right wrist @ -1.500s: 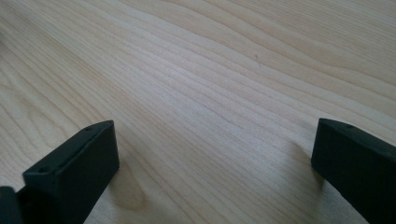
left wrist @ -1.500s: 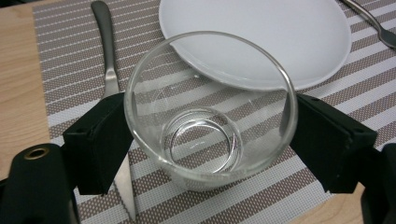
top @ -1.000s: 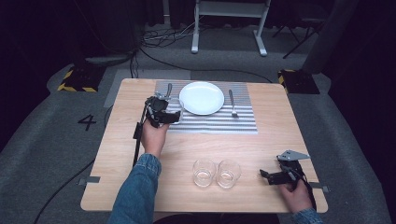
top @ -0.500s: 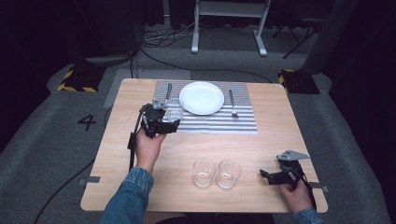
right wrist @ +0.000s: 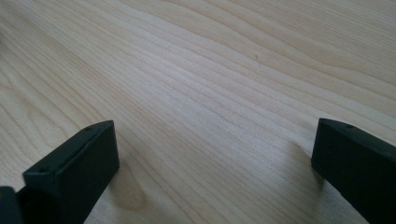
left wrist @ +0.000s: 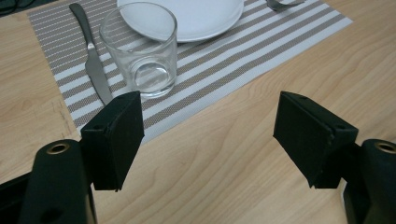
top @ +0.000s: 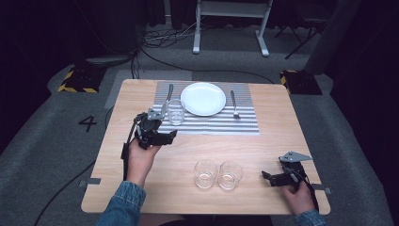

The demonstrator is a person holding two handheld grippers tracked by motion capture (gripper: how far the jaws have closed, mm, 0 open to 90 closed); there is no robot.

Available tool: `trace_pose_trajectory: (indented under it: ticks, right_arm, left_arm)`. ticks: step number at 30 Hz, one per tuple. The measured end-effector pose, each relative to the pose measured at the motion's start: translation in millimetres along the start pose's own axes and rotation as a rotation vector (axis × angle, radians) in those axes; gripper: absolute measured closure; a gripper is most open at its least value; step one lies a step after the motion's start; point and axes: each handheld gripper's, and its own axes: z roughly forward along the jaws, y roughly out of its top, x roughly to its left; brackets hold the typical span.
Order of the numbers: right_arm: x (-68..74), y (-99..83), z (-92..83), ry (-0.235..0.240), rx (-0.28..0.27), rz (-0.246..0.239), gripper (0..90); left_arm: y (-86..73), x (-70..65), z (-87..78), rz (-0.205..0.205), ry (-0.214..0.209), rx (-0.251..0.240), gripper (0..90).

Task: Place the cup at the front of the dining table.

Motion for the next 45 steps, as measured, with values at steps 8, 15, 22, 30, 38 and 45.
trace_pose_trajectory:
  ticks: [8, 15, 22, 30, 38, 45]
  right_arm:
    - [0.0, 0.0, 0.0, 0.0, 0.0, 0.0, 0.8]
    - [0.0, 0.0, 0.0, 0.0, 0.0, 0.0, 0.8]
    - [0.2, 0.1, 0.1, -0.001, 0.0, 0.001, 0.7]
    - [0.2, 0.1, 0.1, -0.002, 0.0, 0.001, 0.7]
    - [0.3, 0.1, 0.1, -0.001, 0.0, 0.001, 0.7]
    - [0.3, 0.1, 0.1, -0.002, 0.0, 0.001, 0.7]
  left_arm:
    - [-14.0, 0.1, -15.4, 0.004, -0.02, 0.008, 24.6]
    - [-25.6, 1.2, -22.3, 0.045, -0.03, 0.057, 24.3]
    - [-37.9, -5.1, -27.6, 0.056, -0.046, 0.077, 23.9]
    - [-49.5, -9.8, -32.5, 0.062, -0.063, 0.093, 23.8]
    - [-61.7, -10.7, -40.6, 0.058, -0.067, 0.096, 23.8]
    - [-79.3, -8.9, -46.4, 0.034, -0.067, 0.11, 23.4]
